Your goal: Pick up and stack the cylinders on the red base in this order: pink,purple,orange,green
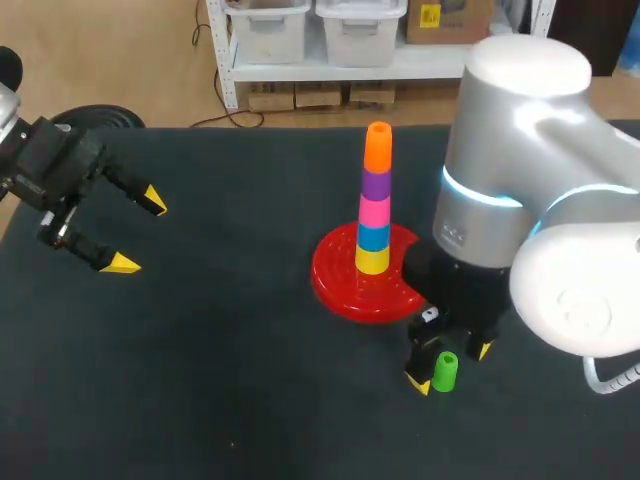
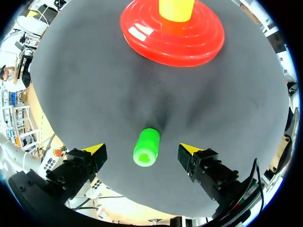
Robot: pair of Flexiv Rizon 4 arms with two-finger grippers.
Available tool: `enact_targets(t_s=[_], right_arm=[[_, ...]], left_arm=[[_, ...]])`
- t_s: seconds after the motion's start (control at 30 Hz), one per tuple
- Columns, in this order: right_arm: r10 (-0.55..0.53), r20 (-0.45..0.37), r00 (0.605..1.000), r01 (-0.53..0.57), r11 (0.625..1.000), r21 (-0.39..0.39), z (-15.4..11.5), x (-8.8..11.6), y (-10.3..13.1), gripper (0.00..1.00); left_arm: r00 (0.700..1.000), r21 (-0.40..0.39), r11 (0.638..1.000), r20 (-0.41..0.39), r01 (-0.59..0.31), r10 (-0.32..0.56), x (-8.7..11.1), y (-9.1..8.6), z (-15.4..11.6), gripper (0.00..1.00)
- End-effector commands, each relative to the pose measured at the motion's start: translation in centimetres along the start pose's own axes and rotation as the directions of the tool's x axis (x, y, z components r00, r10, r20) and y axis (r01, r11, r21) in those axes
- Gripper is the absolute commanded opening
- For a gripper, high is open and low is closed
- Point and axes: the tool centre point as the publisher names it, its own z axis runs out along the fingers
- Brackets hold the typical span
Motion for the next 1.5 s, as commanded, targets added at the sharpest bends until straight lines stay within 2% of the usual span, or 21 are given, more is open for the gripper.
enact_targets(t_s=[0.03,0.5,0.53,0.57,1.27,1.5], right_arm=[[0.002,-0.003,1.0,-0.002,1.0,-0.003,0.5,-0.4,-0.2,1.0],[0.018,-0.009,1.0,-0.018,1.0,-0.003,0.8,-0.2,-0.2,1.0],[0.018,-0.008,1.0,-0.018,1.0,-0.003,0.8,-0.1,-0.1,0.85],[0.023,-0.005,1.0,-0.023,1.0,-0.002,0.8,-0.1,-0.1,0.01],[0.048,0.011,0.999,-0.048,0.999,-0.013,0.8,0.4,0.2,0.0],[0.05,0.036,0.998,-0.05,0.999,0.015,-0.7,0.1,0.3,0.0]], left_arm=[[1.0,-0.002,1.0,0.0,-0.001,0.001,0.1,0.0,0.0,1.0],[1.0,-0.002,1.0,0.0,-0.001,0.001,0.1,0.0,0.0,1.0],[1.0,-0.002,1.0,0.0,-0.001,0.001,0.1,0.0,0.0,1.0],[1.0,-0.002,1.0,0.0,-0.001,0.001,0.1,0.0,0.0,1.0],[1.0,-0.002,1.0,0.0,-0.001,0.001,0.1,0.0,0.0,1.0],[1.0,-0.002,1.0,0.0,-0.001,0.001,0.1,0.0,0.0,1.0]])
